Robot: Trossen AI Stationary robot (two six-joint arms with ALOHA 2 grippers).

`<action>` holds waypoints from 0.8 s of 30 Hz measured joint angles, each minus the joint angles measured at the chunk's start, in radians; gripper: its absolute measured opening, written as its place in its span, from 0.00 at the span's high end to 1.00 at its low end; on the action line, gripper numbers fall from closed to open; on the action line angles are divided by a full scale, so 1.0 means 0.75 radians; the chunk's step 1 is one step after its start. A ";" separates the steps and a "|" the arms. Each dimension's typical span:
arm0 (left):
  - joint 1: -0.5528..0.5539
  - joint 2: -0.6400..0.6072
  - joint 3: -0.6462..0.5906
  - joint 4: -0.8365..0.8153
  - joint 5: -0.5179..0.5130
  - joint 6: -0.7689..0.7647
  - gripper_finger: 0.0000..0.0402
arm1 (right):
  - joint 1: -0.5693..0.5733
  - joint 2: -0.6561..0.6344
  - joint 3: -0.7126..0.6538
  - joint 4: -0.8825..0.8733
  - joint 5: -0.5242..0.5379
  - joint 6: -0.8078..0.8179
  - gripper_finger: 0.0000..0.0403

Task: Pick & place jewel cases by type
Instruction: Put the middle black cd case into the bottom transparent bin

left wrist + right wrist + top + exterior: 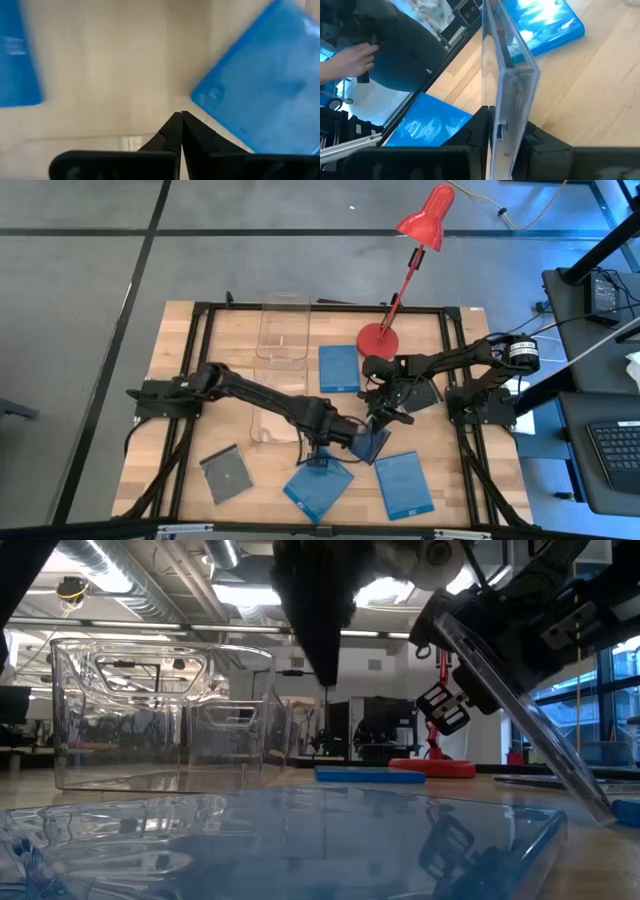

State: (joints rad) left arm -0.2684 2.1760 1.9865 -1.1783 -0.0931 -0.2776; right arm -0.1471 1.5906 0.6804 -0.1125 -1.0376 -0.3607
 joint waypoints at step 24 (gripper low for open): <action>-0.049 -0.333 0.001 0.000 -0.653 -0.546 0.99 | 0.001 -0.001 0.001 0.203 -0.010 0.493 0.91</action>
State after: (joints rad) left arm -0.3051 1.9259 1.9873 -1.1786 -0.5831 -0.6868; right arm -0.1467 1.5898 0.6811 0.0399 -1.0450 0.0093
